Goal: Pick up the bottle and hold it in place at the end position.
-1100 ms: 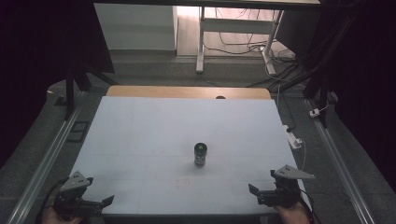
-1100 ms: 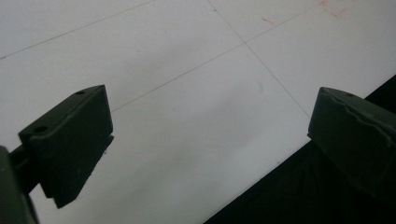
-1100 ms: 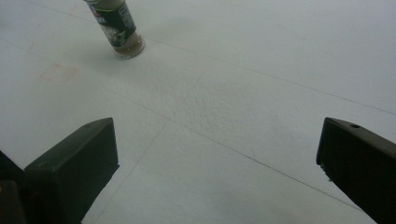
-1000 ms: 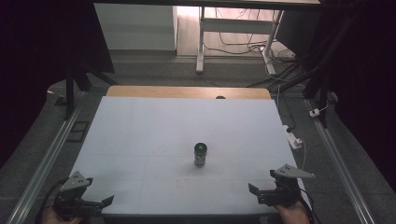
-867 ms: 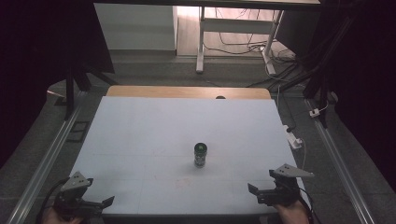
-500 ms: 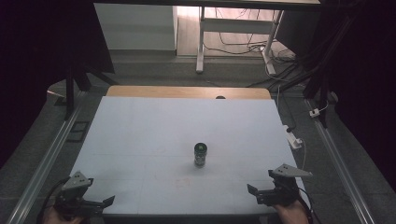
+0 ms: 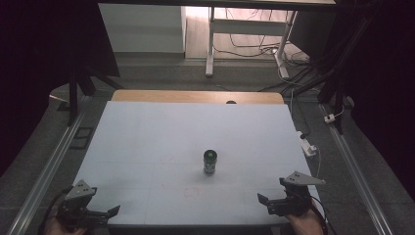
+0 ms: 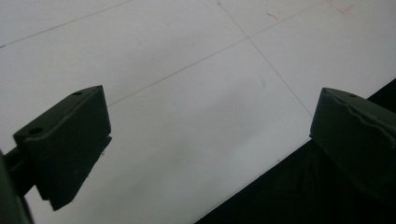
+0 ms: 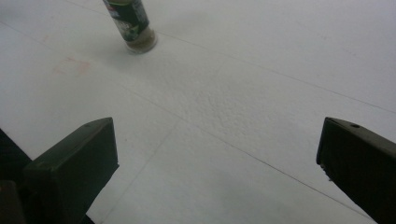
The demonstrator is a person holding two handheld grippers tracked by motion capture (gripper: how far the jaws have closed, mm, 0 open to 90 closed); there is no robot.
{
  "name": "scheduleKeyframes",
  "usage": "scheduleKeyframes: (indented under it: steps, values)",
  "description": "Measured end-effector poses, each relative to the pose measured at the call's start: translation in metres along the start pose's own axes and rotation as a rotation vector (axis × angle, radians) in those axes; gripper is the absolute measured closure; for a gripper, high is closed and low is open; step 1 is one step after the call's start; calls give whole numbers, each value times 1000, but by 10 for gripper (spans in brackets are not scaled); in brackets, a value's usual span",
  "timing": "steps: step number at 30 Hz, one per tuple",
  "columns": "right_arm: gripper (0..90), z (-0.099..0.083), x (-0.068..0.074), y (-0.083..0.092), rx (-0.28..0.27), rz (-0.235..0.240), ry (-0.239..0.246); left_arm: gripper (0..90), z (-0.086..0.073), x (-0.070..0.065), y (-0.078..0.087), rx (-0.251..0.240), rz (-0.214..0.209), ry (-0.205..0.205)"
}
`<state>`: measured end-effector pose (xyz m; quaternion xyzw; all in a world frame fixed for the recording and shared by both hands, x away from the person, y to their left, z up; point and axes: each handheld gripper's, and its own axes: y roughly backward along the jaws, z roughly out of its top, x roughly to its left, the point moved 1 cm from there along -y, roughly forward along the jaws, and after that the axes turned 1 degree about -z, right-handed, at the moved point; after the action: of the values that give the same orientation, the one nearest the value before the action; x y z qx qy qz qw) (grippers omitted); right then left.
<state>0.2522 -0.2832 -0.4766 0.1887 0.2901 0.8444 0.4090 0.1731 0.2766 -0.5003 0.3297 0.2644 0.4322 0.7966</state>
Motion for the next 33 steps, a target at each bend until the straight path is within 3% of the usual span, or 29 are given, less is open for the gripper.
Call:
scheduleKeyframes:
  steps: [17, 33]
  values:
    - [0, 7, 5, -4, -24, 64, 14, 0, 0, 0, 0, -3, 2, 2]
    - [0, 19, 16, -14, -58, 90, 88, 0, 0, 0, 1, -4, 2, 4]
